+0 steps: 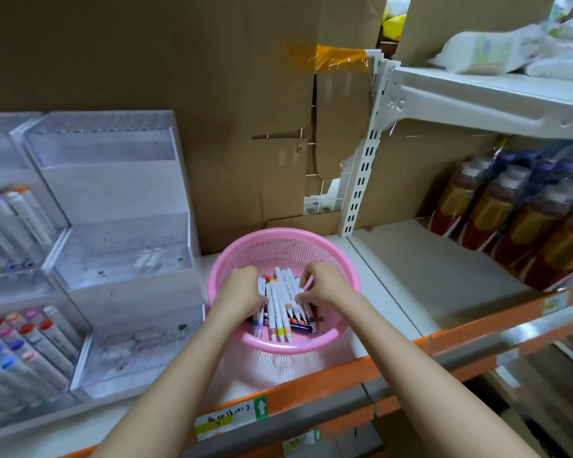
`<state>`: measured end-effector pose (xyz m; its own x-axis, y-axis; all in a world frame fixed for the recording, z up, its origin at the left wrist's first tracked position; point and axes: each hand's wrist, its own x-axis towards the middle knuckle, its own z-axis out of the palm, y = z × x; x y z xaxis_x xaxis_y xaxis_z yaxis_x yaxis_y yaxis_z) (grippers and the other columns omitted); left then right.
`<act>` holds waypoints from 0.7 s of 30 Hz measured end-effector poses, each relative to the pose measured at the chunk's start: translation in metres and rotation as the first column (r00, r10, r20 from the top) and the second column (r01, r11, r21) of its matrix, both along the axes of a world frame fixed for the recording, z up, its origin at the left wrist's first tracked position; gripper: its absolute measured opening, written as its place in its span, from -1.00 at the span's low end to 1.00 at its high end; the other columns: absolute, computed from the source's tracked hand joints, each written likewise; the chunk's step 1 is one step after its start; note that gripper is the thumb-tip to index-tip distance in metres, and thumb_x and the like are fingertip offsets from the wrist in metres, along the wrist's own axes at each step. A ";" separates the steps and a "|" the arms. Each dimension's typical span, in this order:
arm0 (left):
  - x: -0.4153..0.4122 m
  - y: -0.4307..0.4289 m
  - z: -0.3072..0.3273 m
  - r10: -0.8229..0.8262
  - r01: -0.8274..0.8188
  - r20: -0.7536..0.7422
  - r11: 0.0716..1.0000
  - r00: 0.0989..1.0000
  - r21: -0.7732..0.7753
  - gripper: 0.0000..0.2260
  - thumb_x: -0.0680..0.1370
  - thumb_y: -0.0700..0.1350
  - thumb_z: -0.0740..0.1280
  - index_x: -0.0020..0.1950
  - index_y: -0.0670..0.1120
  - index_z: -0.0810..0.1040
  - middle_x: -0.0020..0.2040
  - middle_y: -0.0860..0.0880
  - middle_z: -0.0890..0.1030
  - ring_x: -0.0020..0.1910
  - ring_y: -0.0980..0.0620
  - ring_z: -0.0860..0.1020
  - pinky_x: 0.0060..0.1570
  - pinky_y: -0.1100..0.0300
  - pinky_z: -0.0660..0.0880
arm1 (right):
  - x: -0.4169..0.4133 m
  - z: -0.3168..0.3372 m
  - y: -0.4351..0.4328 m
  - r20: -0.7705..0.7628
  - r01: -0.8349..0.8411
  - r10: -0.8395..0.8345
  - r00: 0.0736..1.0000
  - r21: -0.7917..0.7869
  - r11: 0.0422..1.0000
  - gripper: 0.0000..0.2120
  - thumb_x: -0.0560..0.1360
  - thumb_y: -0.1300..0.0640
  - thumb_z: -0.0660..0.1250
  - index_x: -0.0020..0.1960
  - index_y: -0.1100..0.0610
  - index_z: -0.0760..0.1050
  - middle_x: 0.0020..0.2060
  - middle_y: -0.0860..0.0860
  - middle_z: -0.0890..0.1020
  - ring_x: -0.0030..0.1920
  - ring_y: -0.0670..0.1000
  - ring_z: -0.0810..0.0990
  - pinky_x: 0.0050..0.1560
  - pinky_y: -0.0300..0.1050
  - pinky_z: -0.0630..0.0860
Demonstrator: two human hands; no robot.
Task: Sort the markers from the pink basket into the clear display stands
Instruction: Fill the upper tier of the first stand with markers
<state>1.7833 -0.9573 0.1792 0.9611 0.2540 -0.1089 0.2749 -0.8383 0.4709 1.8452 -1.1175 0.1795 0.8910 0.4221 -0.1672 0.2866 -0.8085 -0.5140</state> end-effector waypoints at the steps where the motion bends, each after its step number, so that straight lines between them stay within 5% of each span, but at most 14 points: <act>1: 0.001 0.001 0.000 0.003 -0.003 0.012 1.000 1.000 -0.024 -0.78 0.43 -0.20 0.44 -0.05 -0.11 0.42 -0.06 -0.07 0.57 -0.13 -0.02 0.51 -0.22 0.15 0.41 | 0.001 0.000 -0.001 -0.012 0.006 -0.006 1.000 0.011 1.000 -0.72 0.36 0.17 0.51 -0.02 0.12 0.47 -0.10 0.01 0.56 -0.14 -0.02 0.54 -0.22 -0.17 0.47; 7: 0.000 0.002 0.000 -0.007 0.013 0.080 0.997 0.997 -0.080 -0.78 0.47 -0.24 0.37 0.06 -0.07 0.44 0.00 -0.06 0.61 -0.06 0.00 0.58 -0.08 0.10 0.55 | 0.000 0.003 -0.001 -0.076 -0.015 0.017 0.997 0.023 1.000 -0.53 0.32 0.18 0.54 0.15 0.09 0.43 -0.11 -0.02 0.57 -0.10 -0.01 0.55 -0.09 -0.09 0.52; 10: -0.001 0.001 0.001 -0.034 0.047 0.127 0.994 0.991 -0.097 -0.68 0.46 -0.26 0.35 0.19 -0.09 0.45 0.01 -0.06 0.62 -0.07 -0.01 0.58 -0.08 0.07 0.56 | 0.000 0.004 -0.001 -0.073 -0.025 0.027 0.997 0.029 0.999 -0.53 0.33 0.25 0.50 0.18 0.10 0.42 -0.14 -0.03 0.56 -0.14 -0.03 0.54 -0.19 -0.14 0.51; 16: -0.003 0.003 0.002 -0.040 0.070 0.187 0.985 0.982 -0.158 -0.64 0.48 -0.25 0.34 0.24 -0.02 0.41 -0.18 0.07 0.53 -0.23 0.13 0.52 -0.33 0.28 0.43 | -0.003 0.007 -0.001 0.031 -0.096 0.094 0.995 0.097 0.991 -0.42 0.39 0.33 0.40 0.34 0.02 0.35 -0.19 -0.07 0.50 -0.21 -0.07 0.52 -0.31 -0.25 0.42; 21: -0.006 0.001 0.006 -0.029 0.089 0.283 0.975 0.959 -0.204 -0.65 0.51 -0.20 0.37 0.24 0.05 0.40 -0.03 0.05 0.57 -0.19 0.21 0.52 -0.28 0.36 0.45 | -0.003 0.007 -0.002 0.081 -0.095 0.080 0.994 0.195 0.976 -0.50 0.44 0.26 0.41 0.31 -0.02 0.39 -0.23 -0.12 0.50 -0.23 -0.06 0.52 -0.18 -0.14 0.53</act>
<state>1.7773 -0.9560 0.1849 0.9735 0.1959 0.1181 0.0614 -0.7210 0.6902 1.8426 -1.1197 0.1868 0.8558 0.5172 -0.0092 0.3937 -0.6627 -0.6371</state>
